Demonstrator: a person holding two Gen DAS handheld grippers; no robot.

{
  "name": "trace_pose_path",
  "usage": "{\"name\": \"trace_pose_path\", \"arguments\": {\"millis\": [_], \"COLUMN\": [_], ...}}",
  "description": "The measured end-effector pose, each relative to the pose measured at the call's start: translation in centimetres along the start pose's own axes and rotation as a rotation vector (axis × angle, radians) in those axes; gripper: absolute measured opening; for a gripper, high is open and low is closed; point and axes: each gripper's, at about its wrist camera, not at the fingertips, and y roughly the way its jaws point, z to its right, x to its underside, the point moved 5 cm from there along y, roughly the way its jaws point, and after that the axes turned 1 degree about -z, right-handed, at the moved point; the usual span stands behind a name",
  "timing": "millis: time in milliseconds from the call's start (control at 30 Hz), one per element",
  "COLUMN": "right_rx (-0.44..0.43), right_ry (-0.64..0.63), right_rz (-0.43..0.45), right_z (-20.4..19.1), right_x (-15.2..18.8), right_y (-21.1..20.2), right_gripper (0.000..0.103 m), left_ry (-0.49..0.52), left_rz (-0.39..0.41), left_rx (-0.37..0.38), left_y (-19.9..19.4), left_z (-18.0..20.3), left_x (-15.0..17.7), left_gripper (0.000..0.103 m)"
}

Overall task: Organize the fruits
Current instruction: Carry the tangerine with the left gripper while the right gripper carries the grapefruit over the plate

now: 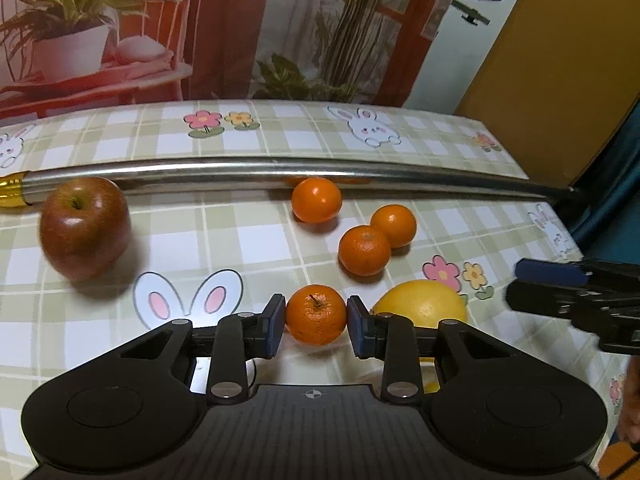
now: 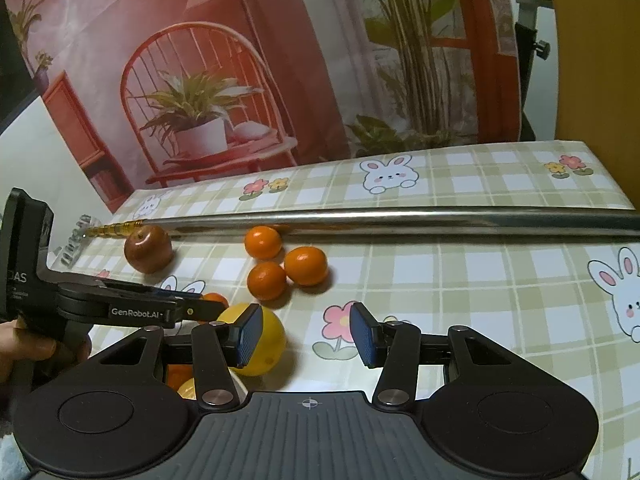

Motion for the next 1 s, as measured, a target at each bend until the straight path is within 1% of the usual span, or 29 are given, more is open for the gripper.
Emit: {"name": "trace_pose_path", "arguments": {"millis": [133,233,367,500,733,1000], "right_rx": [-0.016,-0.027,-0.043,-0.045,-0.045,-0.048], "right_ry": [-0.012,-0.031,-0.046,-0.051,-0.055,-0.063], "right_rz": [-0.019,-0.027,-0.030,-0.034,-0.039,-0.049], "right_z": [-0.6,-1.4,-2.3,-2.5,-2.7,-2.9], "right_x": [0.2,0.2,0.1,0.0,0.0,0.2], "right_y": [0.7,1.2,1.6,1.8,1.8,2.2], "right_gripper": [0.047,0.048,0.048,0.048,0.048,0.049], "left_ry": [-0.005,0.014,0.038,0.065,0.113,0.151], "left_rz": [0.024,0.044,0.035,0.030,0.019,-0.004], "left_rx": [0.034,0.054,0.075,0.049,0.005,-0.013], "left_y": [-2.5,-4.5,-5.9,-6.2,-6.0,-5.4], "left_z": [-0.1,0.2,0.6,0.6,0.7,1.0], "left_x": [0.8,2.1,4.1,5.2,6.0,6.9], "left_gripper": [0.035,0.035,0.035,0.035,0.035,0.035]}}
